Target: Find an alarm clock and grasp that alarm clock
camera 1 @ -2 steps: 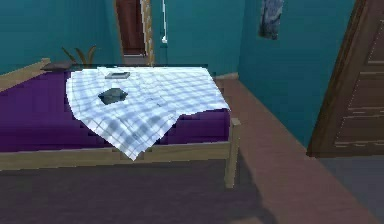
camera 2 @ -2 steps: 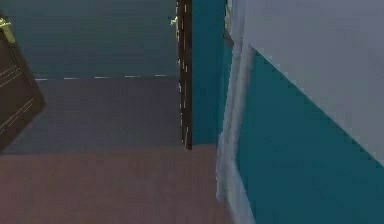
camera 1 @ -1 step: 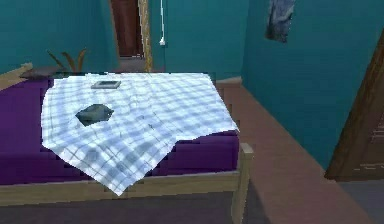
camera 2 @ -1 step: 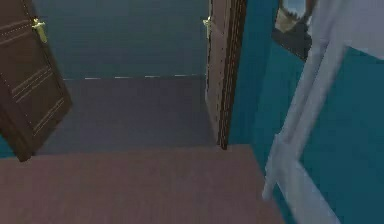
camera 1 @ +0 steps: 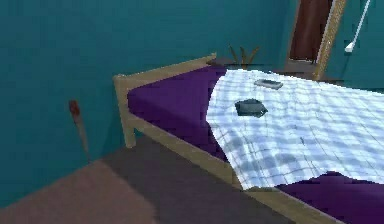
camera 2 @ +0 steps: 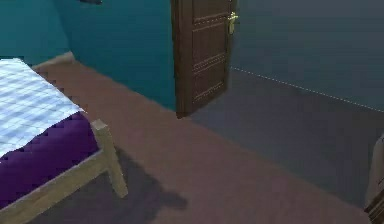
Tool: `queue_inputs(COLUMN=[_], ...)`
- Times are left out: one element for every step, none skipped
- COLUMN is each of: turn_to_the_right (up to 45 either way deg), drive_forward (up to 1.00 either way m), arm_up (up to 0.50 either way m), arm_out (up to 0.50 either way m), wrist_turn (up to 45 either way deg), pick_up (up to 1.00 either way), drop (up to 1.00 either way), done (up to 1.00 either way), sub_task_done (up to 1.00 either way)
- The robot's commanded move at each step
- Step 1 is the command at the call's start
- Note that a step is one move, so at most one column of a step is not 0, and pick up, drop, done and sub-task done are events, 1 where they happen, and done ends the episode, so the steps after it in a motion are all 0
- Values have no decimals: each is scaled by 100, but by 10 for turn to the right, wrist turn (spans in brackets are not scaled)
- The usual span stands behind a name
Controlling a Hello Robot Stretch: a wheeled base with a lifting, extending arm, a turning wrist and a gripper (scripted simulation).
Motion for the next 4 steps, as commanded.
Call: queue_inputs(turn_to_the_right=[-420, 0, -450, -450], drive_forward=[0, 80, 0, 0], arm_up=[0, 0, 0, 0], arm_out=[0, 0, 0, 0], wrist_turn=[0, 0, 0, 0], pick_up=[0, 0, 0, 0], drop=[0, 0, 0, 0], done=[0, 0, 0, 0], sub_task_done=[0, 0, 0, 0])
